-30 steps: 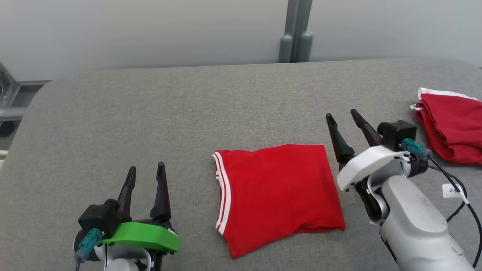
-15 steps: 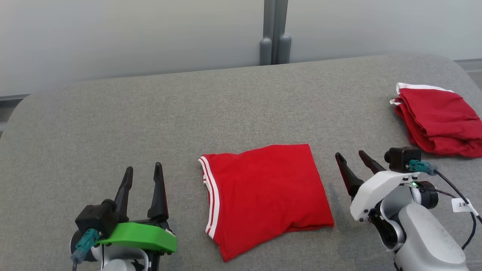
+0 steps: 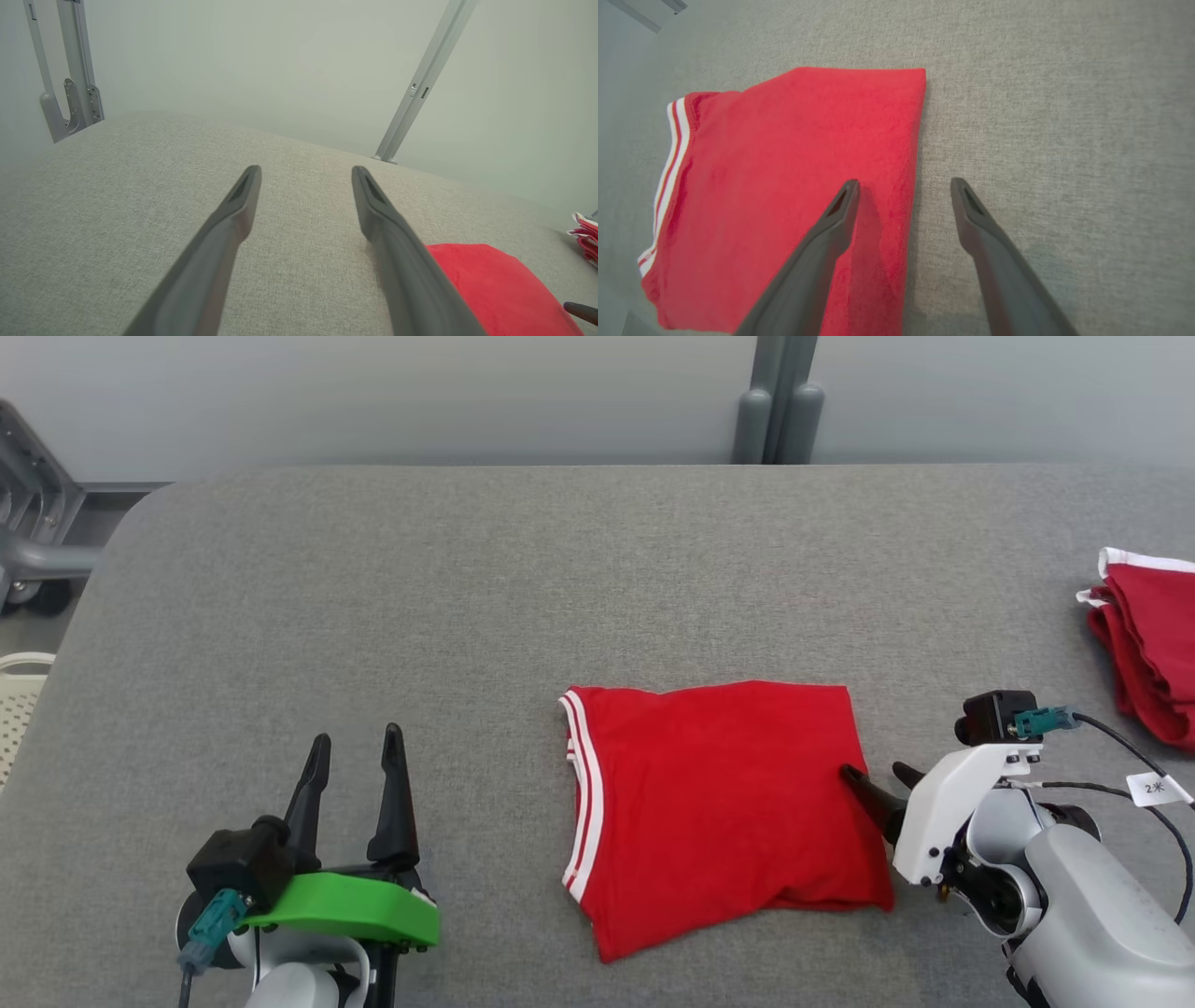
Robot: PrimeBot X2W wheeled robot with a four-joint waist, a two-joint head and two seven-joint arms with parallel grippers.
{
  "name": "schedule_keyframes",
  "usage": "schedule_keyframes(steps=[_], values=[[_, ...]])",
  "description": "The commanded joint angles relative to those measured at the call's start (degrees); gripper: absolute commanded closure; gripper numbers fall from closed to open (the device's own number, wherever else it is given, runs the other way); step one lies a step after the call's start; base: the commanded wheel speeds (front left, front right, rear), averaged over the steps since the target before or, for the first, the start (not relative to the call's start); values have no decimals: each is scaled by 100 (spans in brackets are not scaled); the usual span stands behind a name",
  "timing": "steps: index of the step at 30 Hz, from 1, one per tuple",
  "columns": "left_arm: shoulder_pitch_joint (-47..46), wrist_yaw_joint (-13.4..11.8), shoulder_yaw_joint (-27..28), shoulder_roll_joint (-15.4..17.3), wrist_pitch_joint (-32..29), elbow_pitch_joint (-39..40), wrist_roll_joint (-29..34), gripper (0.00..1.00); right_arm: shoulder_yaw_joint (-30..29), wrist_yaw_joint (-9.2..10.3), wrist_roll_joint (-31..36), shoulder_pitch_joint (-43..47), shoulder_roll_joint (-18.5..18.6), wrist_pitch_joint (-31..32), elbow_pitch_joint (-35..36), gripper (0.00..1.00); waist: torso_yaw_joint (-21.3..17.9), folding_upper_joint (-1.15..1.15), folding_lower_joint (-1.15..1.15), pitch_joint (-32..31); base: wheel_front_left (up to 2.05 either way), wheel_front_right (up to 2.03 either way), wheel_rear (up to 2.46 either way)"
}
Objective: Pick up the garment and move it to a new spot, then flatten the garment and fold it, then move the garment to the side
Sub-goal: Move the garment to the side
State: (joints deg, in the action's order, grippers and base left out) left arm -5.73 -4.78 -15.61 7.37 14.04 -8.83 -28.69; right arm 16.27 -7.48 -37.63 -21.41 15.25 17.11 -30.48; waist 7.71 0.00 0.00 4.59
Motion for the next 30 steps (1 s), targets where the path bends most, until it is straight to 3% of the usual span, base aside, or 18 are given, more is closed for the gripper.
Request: schedule_keyframes(steps=[1,10,11,13,14,21,30], values=[[-109,28,5,-10,27,-15,-32,0,49,-2,-76,-80,55,105,-95,0,194,0,0,139,0,0,0],[-180,52,20,-25,70,-84,-23,0,188,-2,-510,-277,40,442,-597,0,413,0,0,236,0,0,0],[-182,54,23,-27,71,-89,-21,0,218,-2,-556,-290,39,450,-614,5,420,0,0,240,0,0,0],[-175,40,46,-28,76,-100,-18,0,345,-2,-671,-314,49,375,-565,87,402,0,0,246,0,0,0],[-171,31,55,-24,78,-99,-15,0,387,-2,-695,-342,70,341,-530,100,381,0,0,247,0,0,0],[-160,54,28,-41,97,-18,20,0,641,0,-767,-615,372,61,-293,100,-35,0,0,260,0,0,0],[-197,66,-42,-58,105,31,84,0,686,0,-621,-1036,727,5,-150,100,-891,0,0,352,0,0,0]])
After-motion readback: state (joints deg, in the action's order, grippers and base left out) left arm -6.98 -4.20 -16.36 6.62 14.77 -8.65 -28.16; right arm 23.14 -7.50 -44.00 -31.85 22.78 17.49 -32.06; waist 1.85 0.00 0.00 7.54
